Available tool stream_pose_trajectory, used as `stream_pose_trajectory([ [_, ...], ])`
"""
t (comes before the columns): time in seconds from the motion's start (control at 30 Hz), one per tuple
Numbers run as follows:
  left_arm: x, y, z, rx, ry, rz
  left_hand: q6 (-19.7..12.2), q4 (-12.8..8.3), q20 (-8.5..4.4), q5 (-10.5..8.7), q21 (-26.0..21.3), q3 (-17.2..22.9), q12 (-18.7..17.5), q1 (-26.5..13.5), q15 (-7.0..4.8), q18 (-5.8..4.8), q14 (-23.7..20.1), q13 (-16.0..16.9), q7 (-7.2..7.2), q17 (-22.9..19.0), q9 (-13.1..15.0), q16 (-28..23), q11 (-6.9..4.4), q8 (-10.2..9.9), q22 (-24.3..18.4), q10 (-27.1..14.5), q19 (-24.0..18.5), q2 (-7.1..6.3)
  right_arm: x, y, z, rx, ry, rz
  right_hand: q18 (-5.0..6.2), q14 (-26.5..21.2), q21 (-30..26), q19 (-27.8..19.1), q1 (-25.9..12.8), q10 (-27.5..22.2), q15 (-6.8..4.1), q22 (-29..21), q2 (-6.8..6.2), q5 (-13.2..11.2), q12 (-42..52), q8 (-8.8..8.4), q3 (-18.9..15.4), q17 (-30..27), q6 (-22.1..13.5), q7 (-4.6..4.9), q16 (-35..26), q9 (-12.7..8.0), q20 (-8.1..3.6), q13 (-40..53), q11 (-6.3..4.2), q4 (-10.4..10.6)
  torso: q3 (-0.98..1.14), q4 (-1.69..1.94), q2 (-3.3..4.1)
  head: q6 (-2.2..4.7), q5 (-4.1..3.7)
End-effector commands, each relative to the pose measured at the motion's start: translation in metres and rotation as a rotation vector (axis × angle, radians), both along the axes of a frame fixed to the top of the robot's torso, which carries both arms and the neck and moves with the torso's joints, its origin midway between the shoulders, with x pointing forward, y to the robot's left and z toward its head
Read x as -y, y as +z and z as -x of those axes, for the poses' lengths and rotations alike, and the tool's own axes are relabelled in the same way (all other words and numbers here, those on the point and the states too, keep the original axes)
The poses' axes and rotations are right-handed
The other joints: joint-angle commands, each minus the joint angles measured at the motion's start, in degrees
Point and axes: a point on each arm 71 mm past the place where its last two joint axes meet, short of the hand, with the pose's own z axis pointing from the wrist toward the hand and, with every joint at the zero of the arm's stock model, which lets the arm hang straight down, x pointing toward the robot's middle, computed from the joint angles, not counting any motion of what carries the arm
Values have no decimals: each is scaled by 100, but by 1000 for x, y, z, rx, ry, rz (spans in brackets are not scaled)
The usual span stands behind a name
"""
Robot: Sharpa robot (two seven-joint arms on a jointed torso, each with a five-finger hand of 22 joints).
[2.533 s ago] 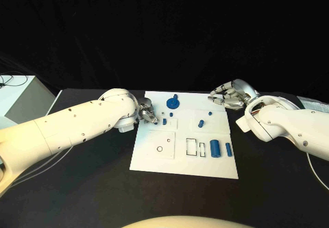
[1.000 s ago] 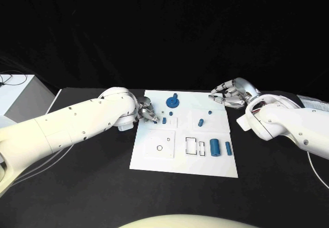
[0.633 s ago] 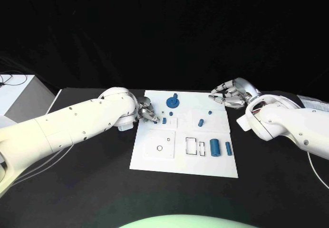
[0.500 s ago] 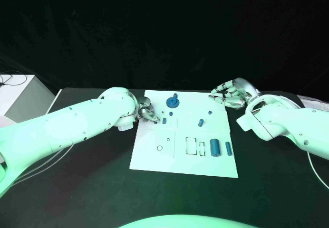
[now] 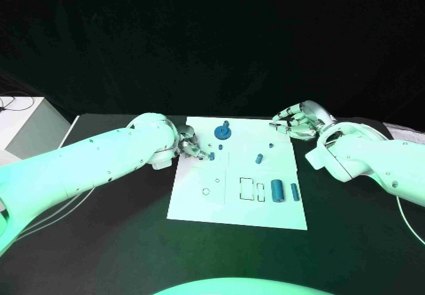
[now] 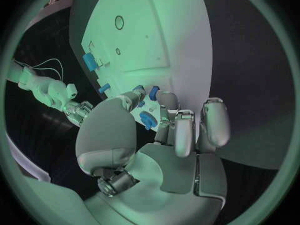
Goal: Assemble the parts on the task board
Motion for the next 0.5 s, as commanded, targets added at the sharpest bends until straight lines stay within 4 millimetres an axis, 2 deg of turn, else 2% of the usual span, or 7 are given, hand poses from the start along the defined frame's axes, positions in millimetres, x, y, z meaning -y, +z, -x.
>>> stream_pose_trajectory([
  [0.03,-1,-12,5,-48,-13,-38,-12,28,-3,-17,-24,-82,31,74,-5,-61,438,-5,33,1128,-11,25,14,20,2,-10,41,-3,-1,1,1,10,11,-1,20,433,-8,414,-29,146,14,1247,-11,19,27,21,33,767,-33,-3,-28,8,18,1078,16,10,-2,3,-1,0,0],
  [0.27,-1,-11,5,-44,-11,-36,-28,123,-3,-41,-30,-313,27,123,-4,-60,434,-36,33,1118,-45,21,14,38,1,-29,39,-12,-1,1,1,10,11,-1,20,433,-8,414,-29,146,14,1247,-11,19,27,21,33,767,-33,-3,-28,8,18,1078,16,10,-4,3,-2,0,-1],
  [0.5,-2,-9,7,-39,-13,-29,-28,123,-3,-41,-30,-313,27,123,-4,-60,434,-36,33,1118,-45,21,14,38,1,-29,39,-12,0,1,1,10,11,-1,20,433,-8,414,-29,146,14,1247,-11,19,27,21,33,767,-33,-3,-28,8,18,1078,16,10,-6,-5,0,6,-6],
])
